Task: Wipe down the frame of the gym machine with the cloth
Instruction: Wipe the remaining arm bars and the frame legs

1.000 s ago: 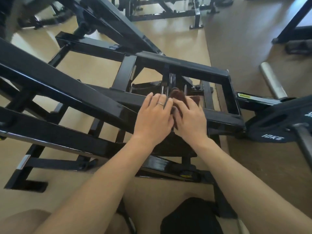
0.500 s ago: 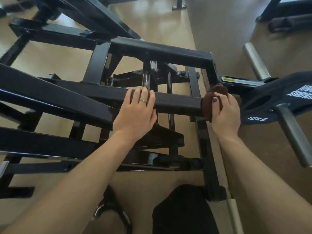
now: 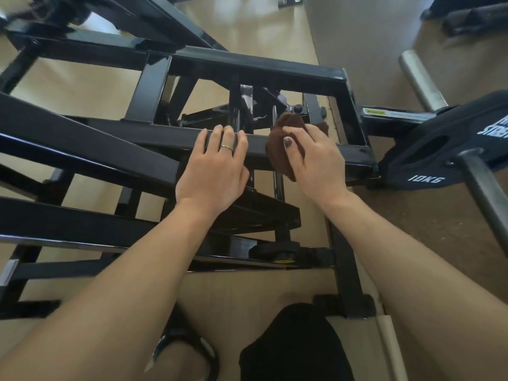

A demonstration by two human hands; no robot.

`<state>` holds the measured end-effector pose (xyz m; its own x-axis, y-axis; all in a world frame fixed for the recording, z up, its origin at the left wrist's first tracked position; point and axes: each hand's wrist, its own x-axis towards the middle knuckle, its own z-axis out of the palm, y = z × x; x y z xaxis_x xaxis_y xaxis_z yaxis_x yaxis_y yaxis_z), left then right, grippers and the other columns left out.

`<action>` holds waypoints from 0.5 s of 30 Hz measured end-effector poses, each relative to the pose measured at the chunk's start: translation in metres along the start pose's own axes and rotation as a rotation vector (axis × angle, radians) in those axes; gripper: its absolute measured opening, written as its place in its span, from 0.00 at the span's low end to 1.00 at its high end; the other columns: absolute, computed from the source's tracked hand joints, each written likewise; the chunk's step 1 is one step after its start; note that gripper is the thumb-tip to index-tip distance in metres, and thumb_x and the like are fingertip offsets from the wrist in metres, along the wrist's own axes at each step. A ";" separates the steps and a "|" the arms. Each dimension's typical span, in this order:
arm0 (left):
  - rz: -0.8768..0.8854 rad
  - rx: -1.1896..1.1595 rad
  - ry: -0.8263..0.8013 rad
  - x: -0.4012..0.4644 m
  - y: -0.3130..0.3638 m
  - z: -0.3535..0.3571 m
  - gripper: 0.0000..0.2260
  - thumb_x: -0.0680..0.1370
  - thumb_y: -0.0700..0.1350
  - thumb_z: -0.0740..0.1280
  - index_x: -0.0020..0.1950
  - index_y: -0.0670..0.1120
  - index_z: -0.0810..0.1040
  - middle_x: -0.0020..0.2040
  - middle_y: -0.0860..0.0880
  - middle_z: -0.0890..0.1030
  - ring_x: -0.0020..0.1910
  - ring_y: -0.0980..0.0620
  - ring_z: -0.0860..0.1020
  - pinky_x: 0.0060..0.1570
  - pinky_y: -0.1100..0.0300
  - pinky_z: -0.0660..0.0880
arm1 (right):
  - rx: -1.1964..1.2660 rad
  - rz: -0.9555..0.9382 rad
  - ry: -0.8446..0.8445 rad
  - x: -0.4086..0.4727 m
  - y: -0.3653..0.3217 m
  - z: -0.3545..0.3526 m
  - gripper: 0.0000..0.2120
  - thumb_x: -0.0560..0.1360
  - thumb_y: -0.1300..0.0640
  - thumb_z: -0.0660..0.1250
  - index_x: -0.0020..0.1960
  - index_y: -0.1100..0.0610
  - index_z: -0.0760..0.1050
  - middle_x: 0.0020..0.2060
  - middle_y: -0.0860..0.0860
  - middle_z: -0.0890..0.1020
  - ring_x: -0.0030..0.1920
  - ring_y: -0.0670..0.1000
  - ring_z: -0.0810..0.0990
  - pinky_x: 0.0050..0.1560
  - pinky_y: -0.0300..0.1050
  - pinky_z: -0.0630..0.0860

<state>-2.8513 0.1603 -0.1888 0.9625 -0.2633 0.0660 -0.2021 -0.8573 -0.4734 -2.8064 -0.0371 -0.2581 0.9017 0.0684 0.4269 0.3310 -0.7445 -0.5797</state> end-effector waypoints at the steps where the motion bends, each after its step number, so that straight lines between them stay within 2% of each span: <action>1: -0.005 -0.001 0.007 0.000 0.000 0.000 0.28 0.81 0.52 0.42 0.78 0.42 0.62 0.74 0.37 0.70 0.74 0.37 0.68 0.75 0.41 0.63 | 0.012 0.008 0.004 0.001 0.002 0.000 0.19 0.86 0.44 0.57 0.69 0.52 0.77 0.64 0.53 0.81 0.62 0.55 0.79 0.64 0.53 0.77; 10: -0.014 0.012 0.080 -0.002 0.000 0.009 0.24 0.84 0.52 0.50 0.77 0.43 0.63 0.74 0.38 0.71 0.74 0.37 0.68 0.75 0.42 0.64 | 0.017 0.052 0.052 0.000 0.001 0.001 0.19 0.86 0.44 0.56 0.68 0.52 0.78 0.60 0.51 0.82 0.59 0.54 0.80 0.59 0.45 0.74; 15: -0.002 0.016 0.110 -0.002 -0.001 0.011 0.24 0.84 0.52 0.50 0.76 0.42 0.64 0.73 0.37 0.72 0.73 0.36 0.69 0.74 0.41 0.65 | 0.050 0.166 0.031 -0.012 0.001 -0.013 0.18 0.86 0.45 0.55 0.68 0.53 0.76 0.61 0.52 0.80 0.60 0.54 0.78 0.61 0.53 0.77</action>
<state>-2.8512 0.1667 -0.1982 0.9369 -0.3096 0.1625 -0.1968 -0.8511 -0.4867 -2.8207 -0.0476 -0.2547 0.9362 -0.0737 0.3436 0.1929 -0.7098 -0.6775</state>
